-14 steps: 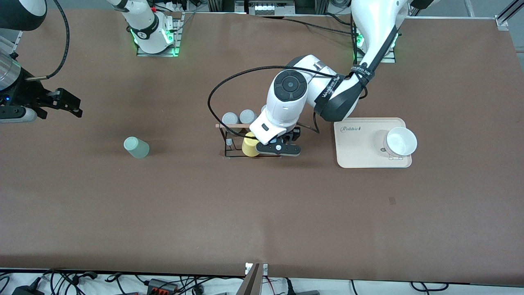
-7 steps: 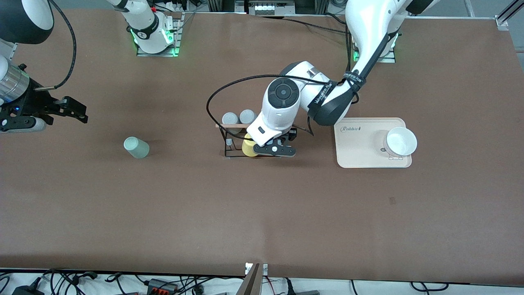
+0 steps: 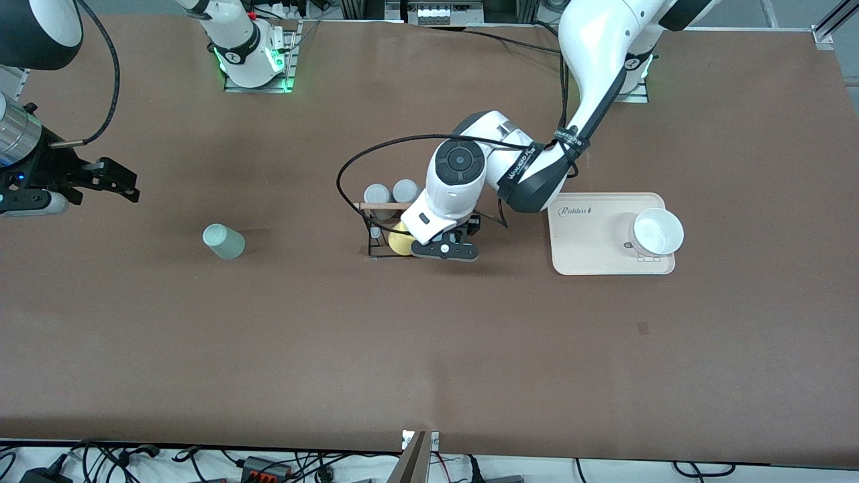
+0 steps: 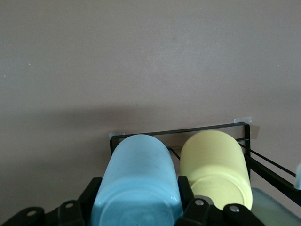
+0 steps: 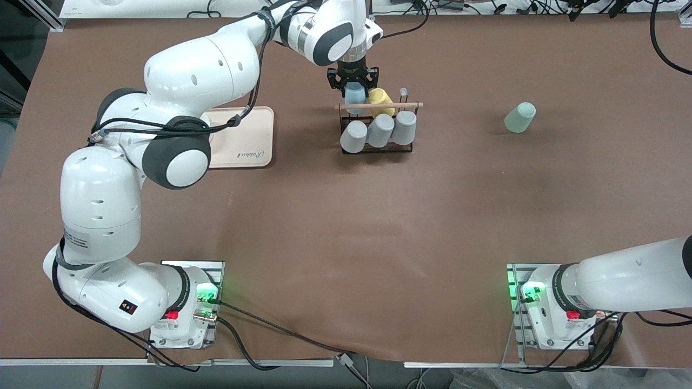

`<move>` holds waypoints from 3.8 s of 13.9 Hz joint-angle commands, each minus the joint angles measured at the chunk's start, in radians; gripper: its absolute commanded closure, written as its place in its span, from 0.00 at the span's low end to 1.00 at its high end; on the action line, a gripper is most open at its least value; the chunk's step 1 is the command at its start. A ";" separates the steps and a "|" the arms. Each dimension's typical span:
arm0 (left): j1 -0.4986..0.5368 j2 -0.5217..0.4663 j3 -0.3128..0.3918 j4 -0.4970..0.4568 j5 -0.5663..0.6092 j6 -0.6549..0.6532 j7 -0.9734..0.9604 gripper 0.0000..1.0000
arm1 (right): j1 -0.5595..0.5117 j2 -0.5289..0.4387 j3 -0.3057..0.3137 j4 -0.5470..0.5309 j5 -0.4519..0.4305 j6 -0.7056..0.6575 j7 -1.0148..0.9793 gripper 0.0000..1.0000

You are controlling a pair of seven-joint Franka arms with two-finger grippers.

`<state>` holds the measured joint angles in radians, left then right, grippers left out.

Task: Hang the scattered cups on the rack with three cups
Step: 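Lower the blue cup onto the rack beside the yellow cup, then open the left gripper and withdraw it while the right gripper reaches the mint cup, then close the right gripper on the mint-green cup and lift it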

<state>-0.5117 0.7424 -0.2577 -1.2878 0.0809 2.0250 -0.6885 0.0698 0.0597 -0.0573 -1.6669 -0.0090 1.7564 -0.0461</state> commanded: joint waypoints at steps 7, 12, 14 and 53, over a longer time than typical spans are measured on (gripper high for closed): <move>-0.002 -0.011 0.011 -0.016 0.016 0.004 -0.002 0.00 | 0.005 0.003 0.001 0.013 -0.008 -0.034 -0.003 0.00; 0.012 -0.046 0.011 -0.008 0.014 -0.029 0.000 0.00 | -0.004 0.005 -0.001 0.012 -0.014 -0.029 0.002 0.00; 0.027 -0.078 0.011 -0.004 0.014 -0.074 0.001 0.00 | -0.005 0.038 -0.001 0.013 -0.013 -0.015 0.009 0.00; 0.638 -0.690 0.043 -0.352 0.002 -0.396 0.639 0.00 | 0.021 0.344 0.005 -0.413 0.020 0.580 0.123 0.19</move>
<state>0.1585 0.0502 -0.2391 -1.6640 0.0873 1.6551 -0.0386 0.0920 0.4050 -0.0603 -2.0711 -0.0026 2.3303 0.0666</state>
